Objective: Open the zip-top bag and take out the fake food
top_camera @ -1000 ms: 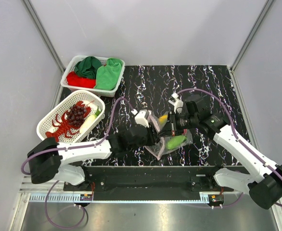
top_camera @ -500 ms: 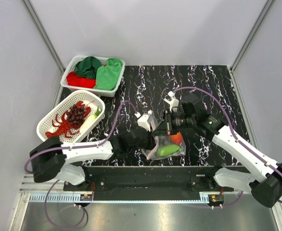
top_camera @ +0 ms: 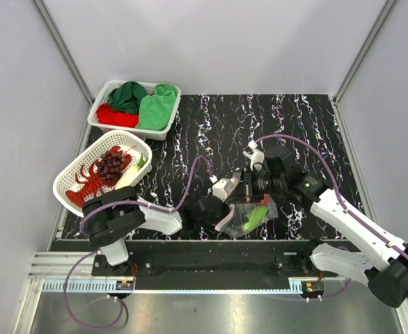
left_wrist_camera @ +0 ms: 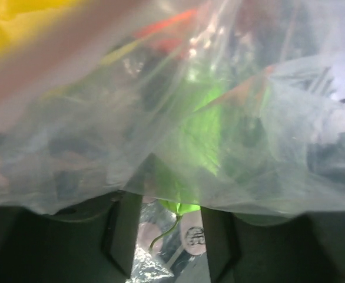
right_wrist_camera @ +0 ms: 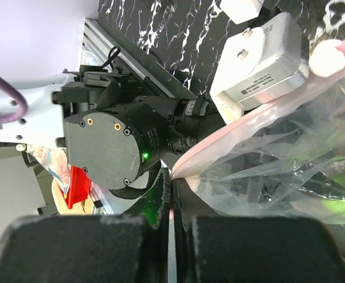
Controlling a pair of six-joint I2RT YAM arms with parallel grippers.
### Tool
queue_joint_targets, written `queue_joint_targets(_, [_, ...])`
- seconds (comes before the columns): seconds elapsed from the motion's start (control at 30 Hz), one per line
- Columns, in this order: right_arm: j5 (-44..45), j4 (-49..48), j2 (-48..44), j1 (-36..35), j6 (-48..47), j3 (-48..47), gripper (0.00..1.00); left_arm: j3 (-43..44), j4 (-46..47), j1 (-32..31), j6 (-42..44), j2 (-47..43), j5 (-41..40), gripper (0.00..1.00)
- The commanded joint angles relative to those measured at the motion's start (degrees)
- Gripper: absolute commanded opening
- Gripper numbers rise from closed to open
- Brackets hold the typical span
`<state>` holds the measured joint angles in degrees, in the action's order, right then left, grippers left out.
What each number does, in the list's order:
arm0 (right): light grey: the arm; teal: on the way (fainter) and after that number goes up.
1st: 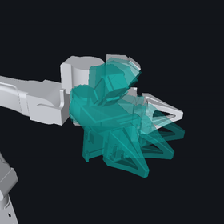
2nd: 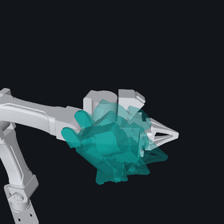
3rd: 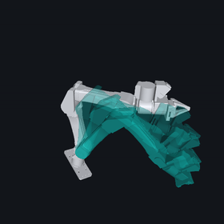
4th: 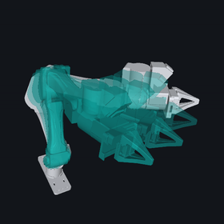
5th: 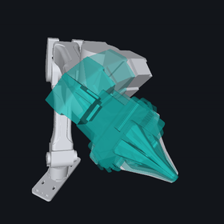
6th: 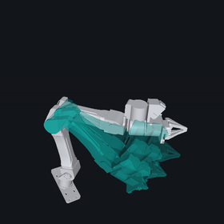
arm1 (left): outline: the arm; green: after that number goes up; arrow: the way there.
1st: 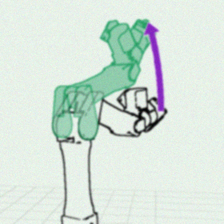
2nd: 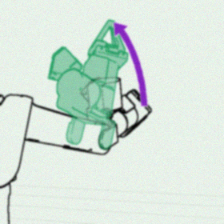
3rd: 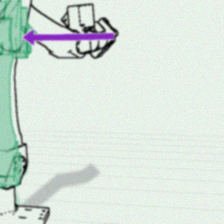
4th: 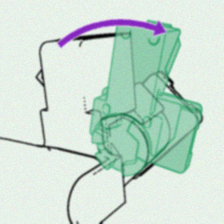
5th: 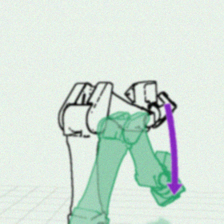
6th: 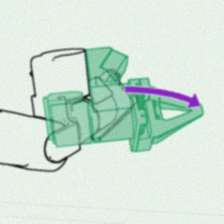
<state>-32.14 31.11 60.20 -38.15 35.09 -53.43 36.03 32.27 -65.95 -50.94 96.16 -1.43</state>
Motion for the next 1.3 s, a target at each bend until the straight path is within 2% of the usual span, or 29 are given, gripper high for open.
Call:
queue_joint_targets(0.0, [-0.5,-3.0,-2.5,-0.4,2.3,1.1,0.00,-1.8,17.5,-2.0,-1.7,3.9,-1.9,0.48])
queue_joint_targets(0.1, [-0.4,-3.0,-2.7,-0.5,2.4,1.2,0.00,0.1,18.4,-3.1,-0.8,6.1,-1.6,0.51])
queue_joint_targets(0.2, [-0.6,-2.9,-2.5,-0.5,2.4,1.0,0.00,1.5,17.9,-4.5,-0.3,7.5,-3.0,0.58])
queue_joint_targets(0.33, [-0.9,-3.2,-1.9,-0.5,2.4,1.0,0.00,6.3,11.5,-4.7,-2.3,10.6,-5.3,0.61])
queue_joint_targets(0.57, [0.1,-2.0,-2.5,-0.5,1.6,-0.3,0.00,10.5,6.8,-4.4,-7.1,14.8,1.0,0.66])
queue_joint_targets(0.73, [1.5,-1.8,-2.3,-0.5,1.0,-0.4,0.00,9.6,10.6,-4.8,-10.1,18.9,7.7,0.63])
queue_joint_targets(0.87, [3.7,-1.8,-4.2,-0.5,1.2,1.5,0.00,12.3,4.0,-6.9,-7.8,20.4,6.2,0.61])
queue_joint_targets(0.93, [4.2,-1.6,-5.1,-0.5,1.2,2.6,0.00,12.0,5.3,-7.0,-6.9,20.9,4.9,0.60])
queue_joint_targets(0.97, [4.2,-1.4,-5.2,-0.5,1.4,3.0,0.00,11.3,7.3,-7.1,-7.2,20.9,4.4,0.58])
queue_joint_targets(1.0, [4.2,-1.3,-5.6,-0.5,1.5,3.6,0.00,11.2,7.5,-7.0,-6.6,20.7,3.8,0.47])
queue_joint_targets(1.07, [4.4,-0.5,-6.5,-0.5,1.5,3.9,0.00,11.9,5.7,-6.8,-5.1,19.7,2.8,0.34])
queue_joint_targets(1.13, [5.8,1.1,-7.5,-0.5,0.9,3.5,0.00,12.8,2.2,-6.7,-2.6,16.9,0.0,0.21])
queue_joint_targets(1.2, [7.1,2.5,-7.8,-0.5,-0.9,2.5,0.00,13.0,-2.7,-6.4,1.3,14.0,-2.2,0.15])
queue_joint_targets(1.23, [8.1,3.6,-8.1,-0.5,-2.6,2.4,0.00,13.4,-5.2,-6.1,2.5,11.0,-5.0,0.02])
queue_joint_targets(1.27, [8.8,4.1,-8.3,-0.5,-3.3,2.3,0.00,14.1,-10.6,-5.4,4.9,9.4,-6.5,0.00])
